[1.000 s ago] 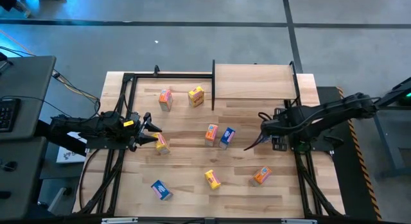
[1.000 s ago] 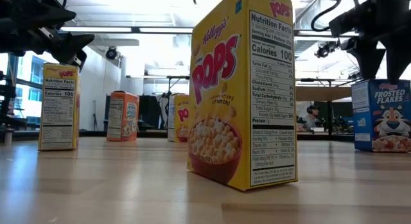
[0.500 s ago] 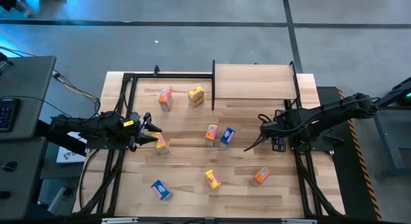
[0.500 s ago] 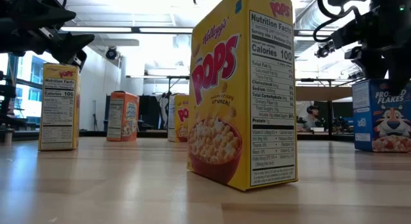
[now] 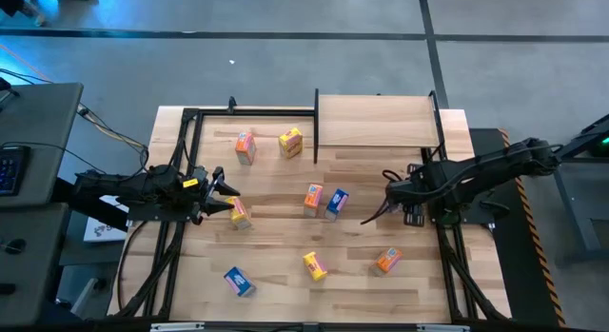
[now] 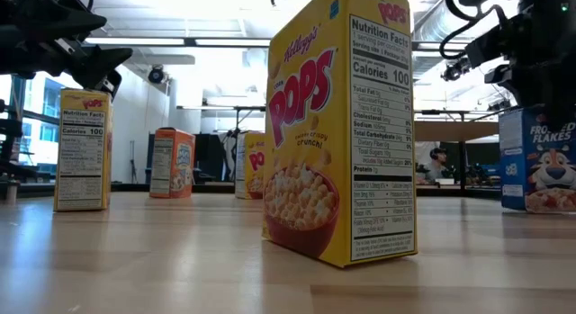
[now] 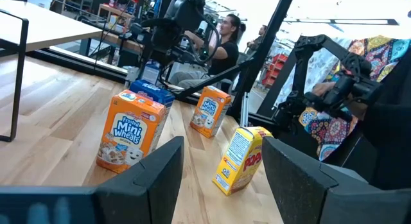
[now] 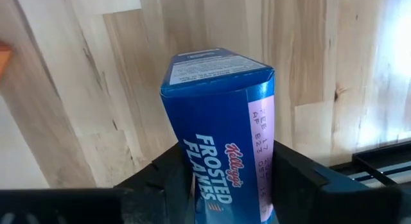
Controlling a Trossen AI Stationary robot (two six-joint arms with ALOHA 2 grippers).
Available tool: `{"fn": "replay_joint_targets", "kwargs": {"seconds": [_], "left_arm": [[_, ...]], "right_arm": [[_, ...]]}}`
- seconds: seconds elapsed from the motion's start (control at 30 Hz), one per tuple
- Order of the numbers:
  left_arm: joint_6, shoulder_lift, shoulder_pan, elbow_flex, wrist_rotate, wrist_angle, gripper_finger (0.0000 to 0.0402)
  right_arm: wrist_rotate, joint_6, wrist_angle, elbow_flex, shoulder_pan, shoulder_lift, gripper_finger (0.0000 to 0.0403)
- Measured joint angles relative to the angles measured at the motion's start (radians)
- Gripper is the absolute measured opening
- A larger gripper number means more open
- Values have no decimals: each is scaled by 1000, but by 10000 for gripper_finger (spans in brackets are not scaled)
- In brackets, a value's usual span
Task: Stack cereal on shelf
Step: Put the top right blue cereal box on the shelf
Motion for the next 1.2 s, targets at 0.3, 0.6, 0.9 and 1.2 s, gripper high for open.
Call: {"fn": "replay_joint_targets", "kwargs": {"seconds": [0.3,0.6,0.9,1.2], "left_arm": [[0,0,0,0,0,0,200],[0,0,0,0,-8,0,200],[0,0,0,0,-80,0,200],[0,0,0,0,-87,0,200]], "right_arm": [[41,-1,-63,126,0,0,163],[122,-6,-150,306,0,0,162],[260,-26,-243,504,-1,0,162],[378,-167,-251,688,-84,0,162]]}}
